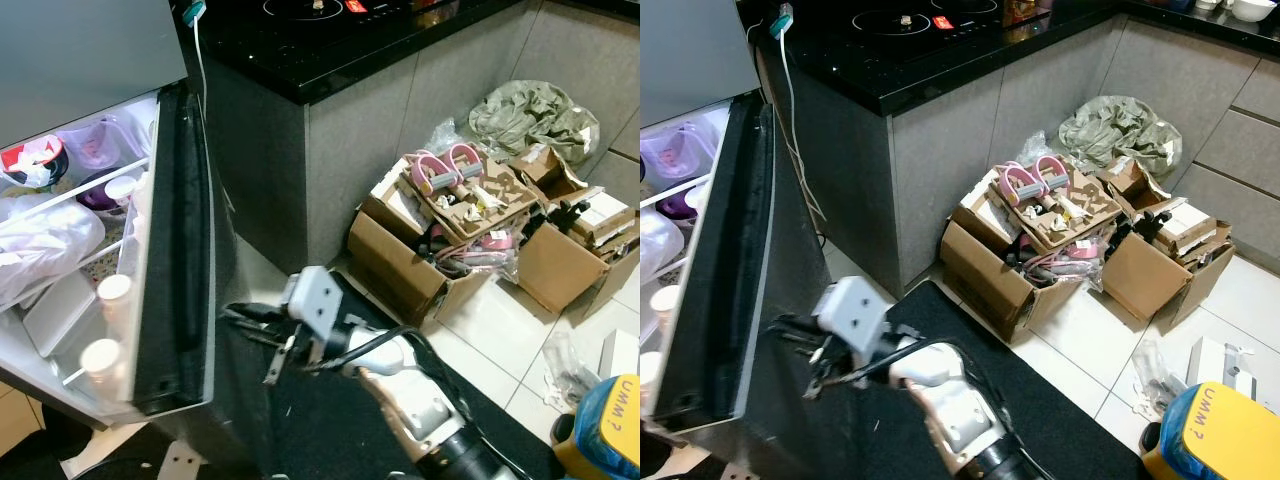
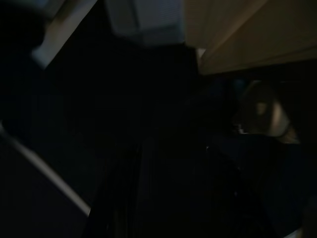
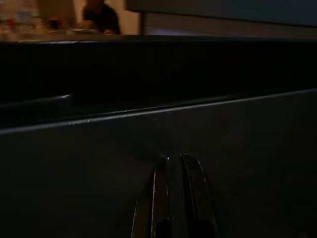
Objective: Restocking fridge
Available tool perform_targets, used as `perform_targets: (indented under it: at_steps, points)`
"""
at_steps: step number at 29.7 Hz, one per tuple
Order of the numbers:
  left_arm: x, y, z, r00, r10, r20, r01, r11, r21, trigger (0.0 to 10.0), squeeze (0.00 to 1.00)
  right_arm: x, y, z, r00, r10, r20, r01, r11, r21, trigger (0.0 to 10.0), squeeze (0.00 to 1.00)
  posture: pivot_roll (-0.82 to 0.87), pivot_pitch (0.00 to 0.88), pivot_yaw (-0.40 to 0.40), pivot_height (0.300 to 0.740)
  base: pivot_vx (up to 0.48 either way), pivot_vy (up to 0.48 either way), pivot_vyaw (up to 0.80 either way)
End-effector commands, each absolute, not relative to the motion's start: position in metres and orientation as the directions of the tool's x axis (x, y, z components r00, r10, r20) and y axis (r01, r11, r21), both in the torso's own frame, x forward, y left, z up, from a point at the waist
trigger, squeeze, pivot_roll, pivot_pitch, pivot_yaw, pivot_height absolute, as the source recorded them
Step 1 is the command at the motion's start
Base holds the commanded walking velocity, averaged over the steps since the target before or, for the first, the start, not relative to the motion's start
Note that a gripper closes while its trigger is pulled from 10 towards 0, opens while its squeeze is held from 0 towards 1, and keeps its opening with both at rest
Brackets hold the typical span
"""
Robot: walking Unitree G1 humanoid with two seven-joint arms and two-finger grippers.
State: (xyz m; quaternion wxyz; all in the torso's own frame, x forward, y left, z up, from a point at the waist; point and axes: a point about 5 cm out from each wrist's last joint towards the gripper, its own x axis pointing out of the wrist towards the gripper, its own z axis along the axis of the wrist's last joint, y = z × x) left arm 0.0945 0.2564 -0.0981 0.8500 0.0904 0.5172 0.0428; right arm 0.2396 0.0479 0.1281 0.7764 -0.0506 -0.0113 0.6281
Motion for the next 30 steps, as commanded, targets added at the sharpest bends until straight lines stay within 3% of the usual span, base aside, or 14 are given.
perform_targets:
  at_steps: [1, 6, 8, 10, 11, 13, 14, 15, 17, 18, 21, 26, 28, 30]
  points:
    - [0.091, 0.251, -0.101, 0.446, 0.142, -0.884, 0.053, 0.981, 0.184, 10.0, 0.0, 0.222, 0.075, 0.127, 0.126, 0.99, -0.068, -0.989, 0.12, -0.082, 10.0, 0.0, 0.04, 0.061, -0.027, 0.74, 0.0, 0.0, 0.0]
    - [0.088, 0.252, -0.101, 0.431, 0.145, -0.89, 0.035, 0.984, 0.177, 10.0, 0.0, 0.22, 0.095, 0.136, 0.166, 0.986, -0.019, -0.985, 0.165, -0.057, 10.0, 0.0, 0.04, 0.074, -0.02, 0.74, 0.0, 0.0, 0.0]
    - [0.087, 0.252, -0.102, 0.422, 0.155, -0.893, 0.033, 0.982, 0.186, 10.0, 0.0, 0.235, 0.086, 0.142, 0.307, 0.949, 0.071, -0.949, 0.299, 0.102, 10.0, 0.0, 0.06, 0.092, -0.022, 0.74, 0.0, 0.0, 0.0]
    - [0.086, 0.252, -0.102, 0.419, 0.162, -0.893, 0.017, 0.982, 0.187, 10.0, 0.0, 0.251, 0.072, 0.136, 0.435, 0.899, 0.06, -0.893, 0.421, 0.16, 10.0, 0.0, 0.06, 0.095, -0.023, 0.74, 0.0, 0.0, 0.0]
    - [0.086, 0.252, -0.102, 0.419, 0.162, -0.893, 0.017, 0.982, 0.187, 10.0, 0.0, 0.251, 0.072, 0.136, 0.435, 0.899, 0.06, -0.893, 0.421, 0.16, 10.0, 0.0, 0.06, 0.095, -0.023, 0.74, 0.0, 0.0, 0.0]
    - [0.086, 0.251, -0.102, 0.418, 0.155, -0.895, 0.002, 0.985, 0.172, 10.0, 0.0, 0.277, 0.036, 0.112, 0.63, 0.775, -0.047, -0.762, 0.629, 0.155, 10.0, 0.0, 0.05, 0.1, -0.024, 0.74, 0.0, 0.0, 0.0]
    - [0.087, 0.25, -0.102, 0.423, 0.14, -0.895, 0.009, 0.987, 0.159, 10.0, 0.0, 0.295, -0.002, 0.086, 0.768, 0.615, -0.181, -0.614, 0.787, 0.067, 10.0, 0.0, 0.04, 0.104, -0.027, 0.74, 0.0, 0.0, 0.0]
    - [0.087, 0.25, -0.102, 0.423, 0.14, -0.895, 0.009, 0.987, 0.159, 10.0, 0.0, 0.295, -0.002, 0.086, 0.768, 0.615, -0.181, -0.614, 0.787, 0.067, 10.0, 0.0, 0.04, 0.104, -0.027, 0.74, 0.0, 0.0, 0.0]
    - [0.09, 0.248, -0.102, 0.436, 0.117, -0.892, 0.073, 0.984, 0.164, 10.0, 0.0, 0.302, -0.037, 0.061, 0.837, 0.46, -0.297, -0.501, 0.862, -0.078, 10.0, 0.0, 0.04, 0.106, -0.026, 0.74, 0.0, 0.0, 0.0]
    - [0.09, 0.248, -0.102, 0.436, 0.117, -0.892, 0.073, 0.984, 0.164, 10.0, 0.0, 0.302, -0.037, 0.061, 0.837, 0.46, -0.297, -0.501, 0.862, -0.078, 10.0, 0.0, 0.04, 0.106, -0.026, 0.74, 0.0, 0.0, 0.0]
    - [0.093, 0.249, -0.1, 0.453, 0.114, -0.884, 0.139, 0.971, 0.197, 10.0, 0.0, 0.3, -0.068, 0.041, 0.861, 0.347, -0.372, -0.41, 0.906, -0.103, 10.0, 0.0, 0.04, 0.11, -0.022, 0.74, 0.0, 0.0, 0.0]
    - [0.094, 0.252, -0.099, 0.465, 0.157, -0.871, 0.134, 0.96, 0.245, 10.0, 0.0, 0.296, -0.08, 0.034, 0.861, 0.322, -0.394, -0.386, 0.918, -0.093, 10.0, 0.0, 0.04, 0.119, -0.009, 0.74, 0.0, 0.0, 0.0]
    - [0.093, 0.254, -0.099, 0.461, 0.172, -0.871, 0.12, 0.96, 0.252, 10.0, 0.0, 0.295, -0.076, 0.036, 0.859, 0.343, -0.38, -0.403, 0.911, -0.088, 10.0, 0.0, 0.04, 0.122, -0.005, 0.74, 0.0, 0.0, 0.0]
    - [0.092, 0.253, -0.1, 0.437, 0.129, -0.89, 0.149, 0.966, 0.213, 10.0, 0.0, 0.298, -0.052, 0.051, 0.84, 0.444, -0.312, -0.486, 0.871, -0.069, 10.0, 0.0, 0.05, 0.124, -0.003, 0.74, 0.0, 0.0, 0.0]
